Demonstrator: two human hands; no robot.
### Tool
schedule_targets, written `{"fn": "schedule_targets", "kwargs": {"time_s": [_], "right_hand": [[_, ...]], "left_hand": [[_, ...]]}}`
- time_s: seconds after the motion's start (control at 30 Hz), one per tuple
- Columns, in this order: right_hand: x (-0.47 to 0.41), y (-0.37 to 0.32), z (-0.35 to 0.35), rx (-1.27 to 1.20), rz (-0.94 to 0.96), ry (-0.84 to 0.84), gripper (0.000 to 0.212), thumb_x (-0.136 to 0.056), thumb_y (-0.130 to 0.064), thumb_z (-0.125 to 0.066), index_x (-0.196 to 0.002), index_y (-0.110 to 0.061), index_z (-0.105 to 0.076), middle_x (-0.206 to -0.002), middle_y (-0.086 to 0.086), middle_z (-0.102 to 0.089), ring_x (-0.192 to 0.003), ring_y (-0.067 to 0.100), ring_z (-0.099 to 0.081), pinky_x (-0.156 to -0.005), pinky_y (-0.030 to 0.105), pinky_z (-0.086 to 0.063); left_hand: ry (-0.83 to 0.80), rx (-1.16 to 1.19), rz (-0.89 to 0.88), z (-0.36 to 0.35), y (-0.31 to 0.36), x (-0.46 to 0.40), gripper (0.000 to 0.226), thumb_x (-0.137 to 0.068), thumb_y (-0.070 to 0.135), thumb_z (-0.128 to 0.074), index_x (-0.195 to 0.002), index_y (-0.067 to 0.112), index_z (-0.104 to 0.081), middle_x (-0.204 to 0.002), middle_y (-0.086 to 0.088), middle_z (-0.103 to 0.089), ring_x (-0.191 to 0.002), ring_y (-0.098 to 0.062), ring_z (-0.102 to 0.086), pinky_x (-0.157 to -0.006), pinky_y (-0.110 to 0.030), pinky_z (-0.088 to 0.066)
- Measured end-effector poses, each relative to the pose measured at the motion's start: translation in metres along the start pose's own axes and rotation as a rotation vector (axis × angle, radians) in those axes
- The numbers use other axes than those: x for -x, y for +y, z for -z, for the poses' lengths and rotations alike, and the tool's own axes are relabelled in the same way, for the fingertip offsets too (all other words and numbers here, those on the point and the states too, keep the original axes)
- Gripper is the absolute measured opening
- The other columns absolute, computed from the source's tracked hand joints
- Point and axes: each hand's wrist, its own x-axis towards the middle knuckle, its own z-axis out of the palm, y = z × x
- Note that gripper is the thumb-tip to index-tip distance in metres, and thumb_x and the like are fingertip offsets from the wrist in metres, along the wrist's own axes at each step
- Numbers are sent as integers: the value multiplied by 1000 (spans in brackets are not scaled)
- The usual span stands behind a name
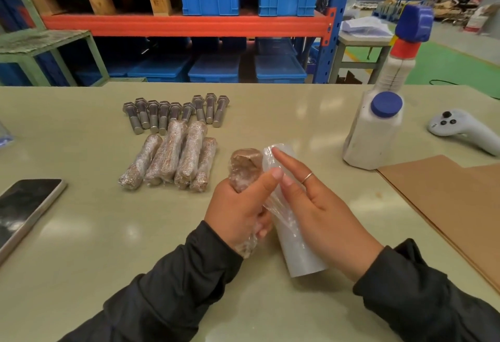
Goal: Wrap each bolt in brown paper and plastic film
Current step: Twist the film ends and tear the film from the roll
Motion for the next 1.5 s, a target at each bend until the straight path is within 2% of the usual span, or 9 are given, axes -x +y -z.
{"fn": "schedule_targets", "kwargs": {"time_s": [0.1,0.27,0.43,0.63,0.73,0.93,1.07,1.27,1.5], "right_hand": [[1,1,4,207,30,29,35,-92,-51,-30,-117,-76,-25,-109,-8,-47,-94,-13,-44,-74,-4,-32],[2,5,3,279,28,74,37,-82,-62,-23,-112,-82,-17,-101,-15,-38,-87,-19,-41,-71,-6,-29],[0,11,9,244,17,104,40,-87,-57,-27,-121,-76,-20,-103,-11,-41,-85,-22,-40,-68,-7,-27],[2,9,6,248,14,99,41,-82,-58,-26,-116,-79,-18,-99,-13,-38,-83,-17,-43,-68,-6,-29],[2,10,6,256,7,104,41,-84,-58,-26,-116,-80,-15,-100,-14,-37,-84,-16,-42,-69,-5,-30],[1,10,8,259,-10,111,37,-82,-60,-24,-110,-82,-16,-100,-13,-37,-83,-17,-42,-68,-5,-29],[0,8,9,274,0,101,38,-74,-70,-15,-110,-80,-19,-99,-10,-39,-85,-16,-41,-68,-3,-31],[-9,5,23,372,104,144,37,-80,-70,-15,-115,-77,-23,-95,-7,-39,-88,-15,-39,-71,-5,-29],[-6,5,15,494,85,119,42,-79,-70,-11,-119,-72,-25,-97,-12,-33,-87,0,-45,-70,7,-36]], "left_hand": [[-39,26,59,-1,0,0,25,-69,21,-63,-49,16,-50,-41,-2,-33,-22,-9,-28,-33,-13,-31],[-79,88,142,2,0,1,26,-69,23,-64,-45,17,-58,-45,-3,-48,-42,-16,-48,-46,-24,-44],[-86,42,113,0,4,2,13,-68,30,-65,-58,23,-71,-58,1,-65,-56,-13,-64,-53,-24,-50],[48,6,4,-3,1,1,48,-69,31,-63,-105,-1,-60,-94,-16,-69,-84,-23,-68,-66,-26,-55],[34,91,3,-3,1,1,39,-66,28,-65,-97,5,-61,-83,-9,-68,-79,-23,-66,-66,-29,-54],[-12,145,4,-2,8,4,31,-61,21,-61,-92,15,-63,-58,9,-66,-36,2,-51,-34,-7,-37],[44,161,8,1,6,3,37,-54,19,-65,-88,9,-62,-53,8,-63,-34,3,-49,-32,-7,-34],[4,248,14,5,3,0,35,-48,29,-77,-79,12,-75,-80,-7,-72,-73,-19,-69,-66,-30,-58],[-45,163,-15,6,2,2,69,-28,43,-92,-88,14,-75,-89,-13,-68,-83,-35,-50,-82,-50,-39]]}}
